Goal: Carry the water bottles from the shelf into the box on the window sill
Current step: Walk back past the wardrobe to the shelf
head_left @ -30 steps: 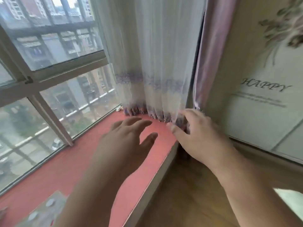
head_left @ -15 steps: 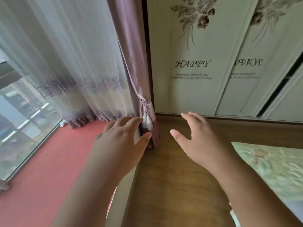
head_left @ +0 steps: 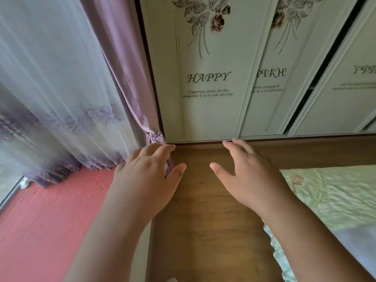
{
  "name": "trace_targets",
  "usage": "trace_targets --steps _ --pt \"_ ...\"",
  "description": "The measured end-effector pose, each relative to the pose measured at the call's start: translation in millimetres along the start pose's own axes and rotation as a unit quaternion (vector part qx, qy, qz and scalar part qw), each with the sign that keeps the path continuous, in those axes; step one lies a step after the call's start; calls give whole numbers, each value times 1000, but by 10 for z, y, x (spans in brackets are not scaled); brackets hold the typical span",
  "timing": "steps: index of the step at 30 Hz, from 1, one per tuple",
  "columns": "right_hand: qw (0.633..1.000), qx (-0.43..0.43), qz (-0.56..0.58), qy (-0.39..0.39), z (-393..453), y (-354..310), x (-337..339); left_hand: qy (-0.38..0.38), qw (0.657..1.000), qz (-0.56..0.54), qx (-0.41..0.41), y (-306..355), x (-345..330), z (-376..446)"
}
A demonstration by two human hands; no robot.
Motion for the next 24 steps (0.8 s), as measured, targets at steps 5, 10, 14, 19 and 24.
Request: trace_targets --steps 5,10,14,19,24 --pt "1000 -12 -10 18 378 -373 -91 -5 1000 2 -13 -431 25 446" --pt "999 -35 -27 20 633 -579 -219 -14 999 0 -32 -661 -24 842" --pt "998 -58 -35 15 796 -585 -273 -27 998 -8 -51 -741 -70 1108" --pt "996 -75 -39 22 1125 -504 -244 -31 998 -14 -58 -736 -121 1520" --pt "996 -78 -20 27 1581 -306 -238 -30 998 0 -61 -625 -195 1952"
Point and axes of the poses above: each hand's wrist, its own z-axis towards the middle knuckle, its own x-axis out of the back of the hand, y = z × x, the point moved 5 cm from there along z, towards the middle knuckle, and after that the axes turned 1 degree about x, right-handed, at the moved point
